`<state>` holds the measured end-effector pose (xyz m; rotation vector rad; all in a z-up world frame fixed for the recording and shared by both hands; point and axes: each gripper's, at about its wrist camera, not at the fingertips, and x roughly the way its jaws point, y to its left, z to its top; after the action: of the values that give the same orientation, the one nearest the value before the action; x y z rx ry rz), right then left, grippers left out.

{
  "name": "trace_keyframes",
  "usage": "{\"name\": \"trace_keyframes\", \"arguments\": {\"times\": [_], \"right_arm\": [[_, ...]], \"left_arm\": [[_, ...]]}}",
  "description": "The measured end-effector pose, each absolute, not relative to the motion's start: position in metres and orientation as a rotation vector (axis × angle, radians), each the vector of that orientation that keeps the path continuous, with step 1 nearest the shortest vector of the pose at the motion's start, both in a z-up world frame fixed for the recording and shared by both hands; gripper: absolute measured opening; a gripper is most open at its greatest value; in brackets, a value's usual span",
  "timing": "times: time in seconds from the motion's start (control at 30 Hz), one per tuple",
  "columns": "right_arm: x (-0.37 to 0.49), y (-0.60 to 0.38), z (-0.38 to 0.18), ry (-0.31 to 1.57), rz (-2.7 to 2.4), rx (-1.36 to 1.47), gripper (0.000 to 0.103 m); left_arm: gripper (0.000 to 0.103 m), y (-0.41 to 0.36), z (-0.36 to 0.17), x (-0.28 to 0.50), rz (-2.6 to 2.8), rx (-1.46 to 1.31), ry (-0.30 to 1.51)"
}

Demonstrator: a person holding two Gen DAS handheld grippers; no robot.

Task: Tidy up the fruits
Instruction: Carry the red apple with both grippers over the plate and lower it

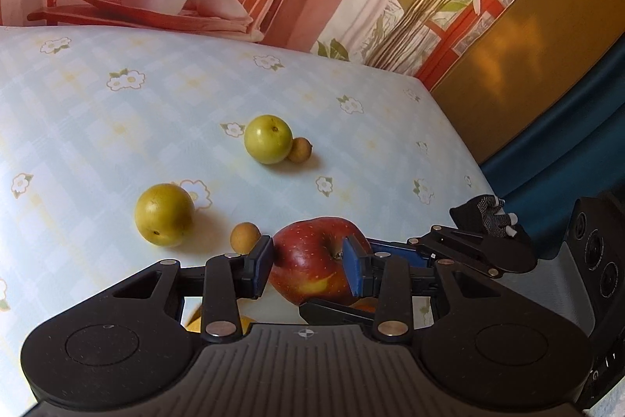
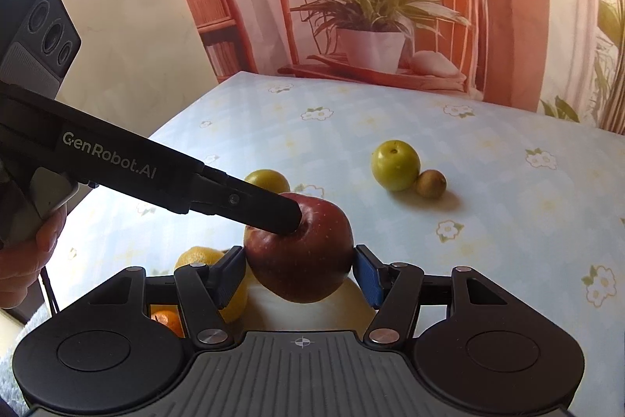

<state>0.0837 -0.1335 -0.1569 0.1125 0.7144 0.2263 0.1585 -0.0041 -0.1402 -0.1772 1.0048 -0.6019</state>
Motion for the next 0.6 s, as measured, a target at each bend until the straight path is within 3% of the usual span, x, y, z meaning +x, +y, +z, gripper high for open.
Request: {"name": "trace_keyframes", "arguments": {"times": [0.6], "right_arm": [[0.074, -0.132, -0.180, 0.736, 0.242, 0.125, 0.056]], "left_arm": [[0.041, -0.009, -0.161, 0.152, -0.580, -0.156, 1.068]]}}
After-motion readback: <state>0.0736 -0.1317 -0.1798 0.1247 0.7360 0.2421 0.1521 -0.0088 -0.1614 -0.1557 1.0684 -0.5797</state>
